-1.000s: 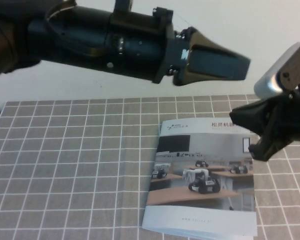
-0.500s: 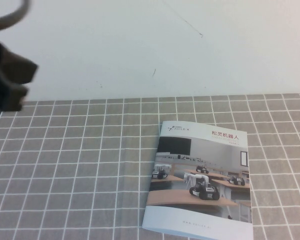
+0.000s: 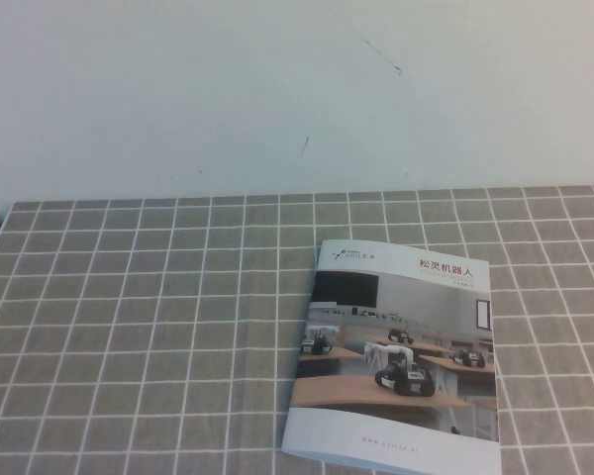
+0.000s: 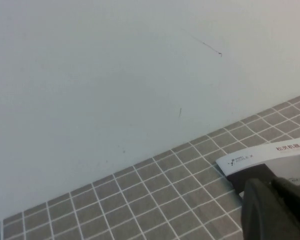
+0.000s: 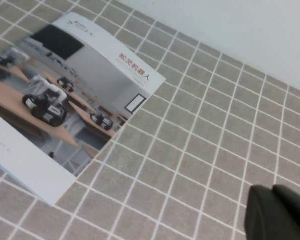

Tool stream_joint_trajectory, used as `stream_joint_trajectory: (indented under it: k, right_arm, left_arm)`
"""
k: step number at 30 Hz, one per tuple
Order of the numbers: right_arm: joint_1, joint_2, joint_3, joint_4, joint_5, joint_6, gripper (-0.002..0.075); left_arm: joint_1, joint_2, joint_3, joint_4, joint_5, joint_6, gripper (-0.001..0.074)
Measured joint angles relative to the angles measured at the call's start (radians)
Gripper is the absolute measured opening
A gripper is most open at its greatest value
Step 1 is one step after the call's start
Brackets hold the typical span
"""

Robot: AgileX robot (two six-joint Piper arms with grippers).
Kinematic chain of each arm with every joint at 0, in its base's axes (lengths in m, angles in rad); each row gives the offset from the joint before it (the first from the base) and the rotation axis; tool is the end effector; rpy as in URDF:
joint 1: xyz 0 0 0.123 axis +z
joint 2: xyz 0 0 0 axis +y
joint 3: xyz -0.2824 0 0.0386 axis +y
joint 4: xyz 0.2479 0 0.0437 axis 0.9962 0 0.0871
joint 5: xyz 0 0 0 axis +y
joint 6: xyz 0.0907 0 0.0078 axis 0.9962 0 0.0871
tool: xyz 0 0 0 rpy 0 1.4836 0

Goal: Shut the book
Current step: 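Close the open booklet and leave it lying on the table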

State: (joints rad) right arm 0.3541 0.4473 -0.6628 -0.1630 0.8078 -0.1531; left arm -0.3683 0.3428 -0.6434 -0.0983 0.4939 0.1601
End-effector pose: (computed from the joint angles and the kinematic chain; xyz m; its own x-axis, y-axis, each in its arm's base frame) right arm 0.0733 0.0157 0.3323 -0.3674 -0.4144 -0.8326 -0.3570 0.8895 -0.2852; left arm 0.0556 -0.0260 0.3598 -0.0671 0.1045 -0.9923 0.4088 0.9101 0.0682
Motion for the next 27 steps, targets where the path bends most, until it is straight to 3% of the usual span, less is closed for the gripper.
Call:
stream_joint_trajectory:
  k: [8, 14, 27]
  right_arm:
    - [0.000, -0.289, 0.224, 0.116, -0.171, 0.016, -0.0003]
    - [0.000, -0.339, 0.320, 0.134, -0.214, 0.026, -0.0003]
    - [0.000, -0.339, 0.464, 0.140, -0.220, 0.026, -0.0003]
  left_arm:
    - [0.000, -0.110, 0.285, -0.045, -0.127, -0.011, -0.0001]
    - [0.025, -0.173, 0.389, -0.073, -0.133, -0.015, -0.0001]
    - [0.366, -0.352, 0.500, -0.074, -0.096, -0.015, -0.0001]
